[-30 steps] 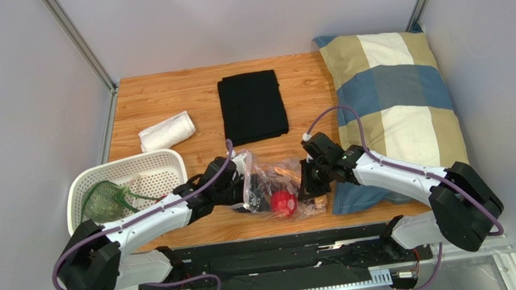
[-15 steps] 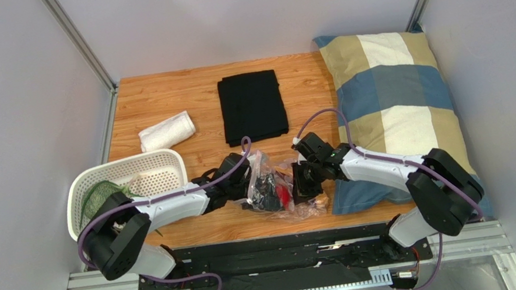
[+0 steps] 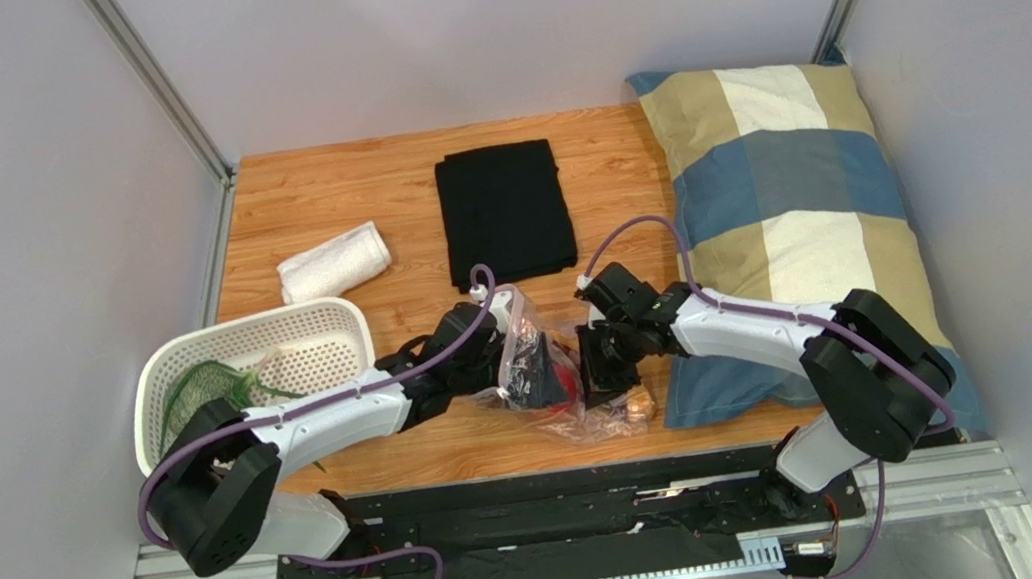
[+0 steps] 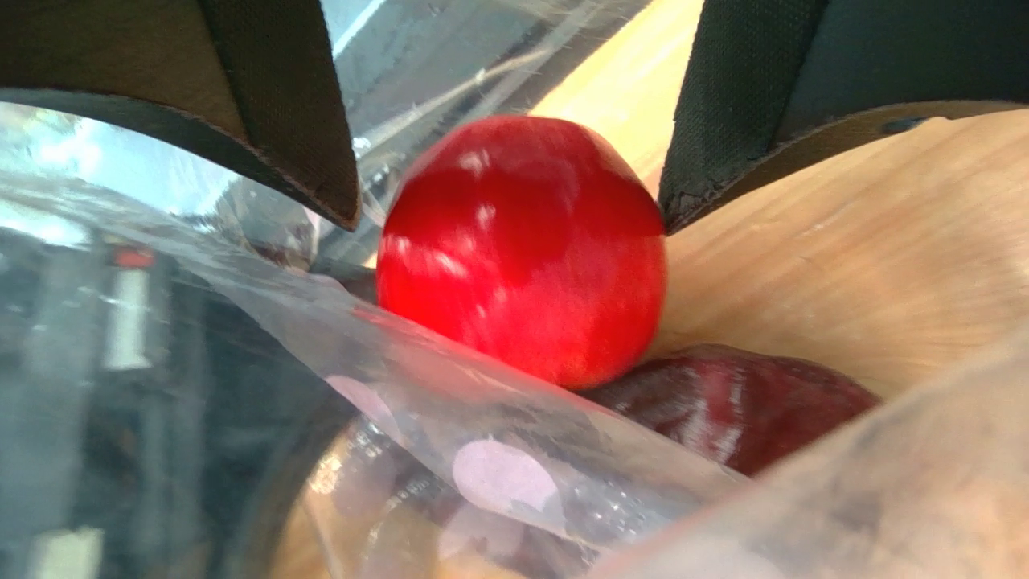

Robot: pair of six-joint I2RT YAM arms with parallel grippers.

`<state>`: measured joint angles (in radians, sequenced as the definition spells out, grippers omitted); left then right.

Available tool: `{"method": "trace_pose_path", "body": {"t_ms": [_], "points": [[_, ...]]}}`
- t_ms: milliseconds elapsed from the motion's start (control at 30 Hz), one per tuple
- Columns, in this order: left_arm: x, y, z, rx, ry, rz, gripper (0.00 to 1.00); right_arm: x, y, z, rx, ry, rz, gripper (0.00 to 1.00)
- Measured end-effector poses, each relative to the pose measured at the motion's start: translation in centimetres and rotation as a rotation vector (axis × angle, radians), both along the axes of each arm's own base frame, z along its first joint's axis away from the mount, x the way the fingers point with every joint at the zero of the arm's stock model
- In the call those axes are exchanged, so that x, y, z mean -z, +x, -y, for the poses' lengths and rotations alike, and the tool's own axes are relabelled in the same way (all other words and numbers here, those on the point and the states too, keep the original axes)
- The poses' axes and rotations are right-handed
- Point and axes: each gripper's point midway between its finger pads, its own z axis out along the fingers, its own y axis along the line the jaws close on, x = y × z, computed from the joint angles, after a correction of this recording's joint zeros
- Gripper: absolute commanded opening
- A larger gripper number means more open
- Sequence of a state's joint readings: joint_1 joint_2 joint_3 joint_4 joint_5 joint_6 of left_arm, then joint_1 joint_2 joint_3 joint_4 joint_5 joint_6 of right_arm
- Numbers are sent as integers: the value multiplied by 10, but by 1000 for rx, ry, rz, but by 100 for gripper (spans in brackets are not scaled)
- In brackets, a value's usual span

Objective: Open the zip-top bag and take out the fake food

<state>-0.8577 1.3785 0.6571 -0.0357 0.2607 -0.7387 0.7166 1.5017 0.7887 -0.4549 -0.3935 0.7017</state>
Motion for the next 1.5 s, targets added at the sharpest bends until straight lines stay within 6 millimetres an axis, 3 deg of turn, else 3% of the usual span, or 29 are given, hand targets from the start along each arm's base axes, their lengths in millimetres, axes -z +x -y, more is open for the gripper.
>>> {"method": "trace_pose_path", "body": {"t_ms": [167,367,600,700,733,900,933,967,1000,1033,1100,1200,1300,1500], "points": [[0,10,-2,-38,20,33,88,-16,14,6,-8,-30,65,0],[7,13,2,-34,28,27,93,-34,31,6,-18,-28,134,0],[18,5,9,3,27,-17,95,-19,24,4,-25,-27,73,0],[20,4,9,3,27,-21,86,-12,18,8,-22,-37,50,0],[22,4,10,3,29,-23,74,-10,16,9,-21,-39,46,0],[21,7,15,15,21,-23,43,1,9,17,-13,-65,30,0],[20,7,16,19,24,-21,27,5,6,22,-9,-79,28,0],[20,8,16,25,32,-16,24,7,5,26,-3,-90,28,0],[19,9,16,24,38,-15,6,10,5,30,4,-99,28,0],[19,9,15,24,48,-16,0,12,4,33,10,-105,24,0],[17,8,10,28,77,-16,0,17,6,43,40,-120,14,0],[2,5,0,29,111,-1,0,22,15,57,103,-125,-1,0],[-32,3,-6,51,97,52,0,22,26,65,155,-107,-5,0],[-95,-11,-23,128,50,171,0,12,31,53,152,-13,-12,0]]}}
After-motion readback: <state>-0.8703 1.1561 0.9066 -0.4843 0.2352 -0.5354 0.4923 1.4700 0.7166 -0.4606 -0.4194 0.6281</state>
